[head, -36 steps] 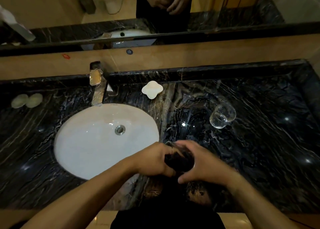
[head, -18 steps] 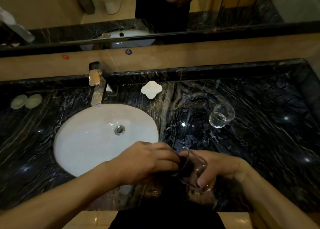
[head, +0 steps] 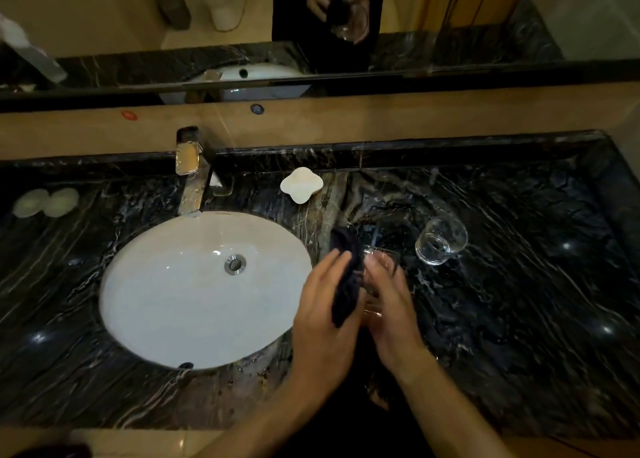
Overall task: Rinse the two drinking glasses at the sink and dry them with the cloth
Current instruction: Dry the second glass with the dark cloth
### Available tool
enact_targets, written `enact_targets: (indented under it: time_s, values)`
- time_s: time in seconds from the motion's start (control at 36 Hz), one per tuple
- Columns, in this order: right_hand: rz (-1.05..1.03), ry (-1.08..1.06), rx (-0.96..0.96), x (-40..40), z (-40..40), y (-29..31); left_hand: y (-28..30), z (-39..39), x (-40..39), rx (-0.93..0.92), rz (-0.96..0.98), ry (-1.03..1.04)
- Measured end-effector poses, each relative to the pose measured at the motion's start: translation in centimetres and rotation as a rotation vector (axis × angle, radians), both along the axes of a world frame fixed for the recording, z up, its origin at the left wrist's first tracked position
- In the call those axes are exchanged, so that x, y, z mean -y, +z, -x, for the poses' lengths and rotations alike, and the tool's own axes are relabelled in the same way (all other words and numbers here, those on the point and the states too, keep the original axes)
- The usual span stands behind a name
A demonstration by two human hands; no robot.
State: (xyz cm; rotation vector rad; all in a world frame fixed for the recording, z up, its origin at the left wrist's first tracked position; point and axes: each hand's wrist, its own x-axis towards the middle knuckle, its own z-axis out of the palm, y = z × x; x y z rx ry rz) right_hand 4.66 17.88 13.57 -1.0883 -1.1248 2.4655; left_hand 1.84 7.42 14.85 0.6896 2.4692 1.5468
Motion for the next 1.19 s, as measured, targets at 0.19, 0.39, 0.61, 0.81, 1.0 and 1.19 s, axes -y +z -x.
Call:
enact_targets:
  time_s: [0.19, 0.39, 0.61, 0.81, 1.0, 1.19]
  values:
    - [-0.204, -0.115, 0.046, 0.5, 1.6, 0.2, -0.9, -2.3, -0.3, -0.029, 0.070, -0.055]
    - [-0.380, 0.000, 0.141, 1.7, 0.5, 1.0, 0.7, -0.5, -1.3, 0.278, -0.037, 0.178]
    - [-0.193, 0.172, -0.027, 0.1, -0.6, 0.9, 2.3, 2.8, -1.1, 0.756, -0.126, 0.280]
    - [-0.328, 0.150, 0.107, -0.6, -0.7, 0.8, 1.9, 3.3, -1.2, 0.647, -0.060, 0.258]
    - [-0.175, 0.006, 0.096, -0.1, 0.2, 1.5, 1.2, 0.4, -1.1, 0.070, 0.215, -0.012]
    - [0.129, -0.084, 0.123, -1.1, 1.0, 0.9, -1.3, -1.7, 0.3, -0.328, 0.153, -0.206]
